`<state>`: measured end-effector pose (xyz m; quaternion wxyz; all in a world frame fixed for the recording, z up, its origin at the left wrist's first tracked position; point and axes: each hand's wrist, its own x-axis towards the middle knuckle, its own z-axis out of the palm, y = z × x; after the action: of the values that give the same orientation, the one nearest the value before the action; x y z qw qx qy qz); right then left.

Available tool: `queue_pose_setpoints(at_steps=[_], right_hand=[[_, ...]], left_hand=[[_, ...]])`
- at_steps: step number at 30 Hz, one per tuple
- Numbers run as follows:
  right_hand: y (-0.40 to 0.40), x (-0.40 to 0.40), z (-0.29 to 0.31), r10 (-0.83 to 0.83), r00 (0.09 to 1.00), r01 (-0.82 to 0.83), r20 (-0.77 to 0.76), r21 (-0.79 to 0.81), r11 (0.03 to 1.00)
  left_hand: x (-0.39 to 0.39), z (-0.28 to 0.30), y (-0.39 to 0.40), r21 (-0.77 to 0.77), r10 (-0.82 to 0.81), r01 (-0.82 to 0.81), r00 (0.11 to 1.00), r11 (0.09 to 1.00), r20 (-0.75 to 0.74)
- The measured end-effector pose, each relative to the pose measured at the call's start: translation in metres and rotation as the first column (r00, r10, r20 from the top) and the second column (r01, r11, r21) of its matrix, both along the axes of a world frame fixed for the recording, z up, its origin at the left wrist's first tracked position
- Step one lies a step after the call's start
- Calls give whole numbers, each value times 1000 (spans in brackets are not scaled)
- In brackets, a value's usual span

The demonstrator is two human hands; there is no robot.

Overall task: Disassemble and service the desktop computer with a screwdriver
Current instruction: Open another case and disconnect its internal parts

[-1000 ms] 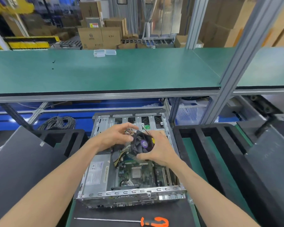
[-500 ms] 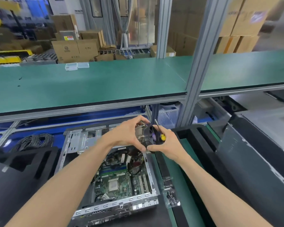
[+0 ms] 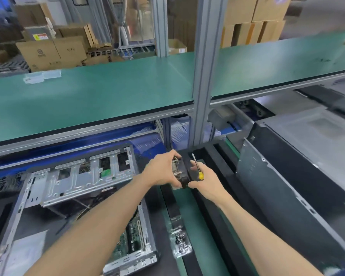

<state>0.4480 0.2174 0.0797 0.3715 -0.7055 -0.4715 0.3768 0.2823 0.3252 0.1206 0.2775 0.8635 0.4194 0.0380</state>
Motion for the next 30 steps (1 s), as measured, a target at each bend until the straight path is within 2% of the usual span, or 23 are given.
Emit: queue_pose_setpoints(at_steps=[6,10,19,24,30], right_hand=[[3,19,-32,-41,999,41,1,-105,994],[5,29,-49,-61,996,51,-65,-147,988],[12,39,-82,-94,978,63,-185,-164,984],[15,42,-93,-89,973,56,-211,-155,986],[17,40,-92,-81,971,48,-226,-146,988]], left_hand=[[38,-43,12,43,-27,36,982,998,-186],[53,-72,18,11,-6,10,960,1000,-281],[69,-127,25,67,49,-26,930,997,-365],[73,-151,21,47,34,-16,907,999,-420],[78,-152,20,56,-8,41,868,998,-497]])
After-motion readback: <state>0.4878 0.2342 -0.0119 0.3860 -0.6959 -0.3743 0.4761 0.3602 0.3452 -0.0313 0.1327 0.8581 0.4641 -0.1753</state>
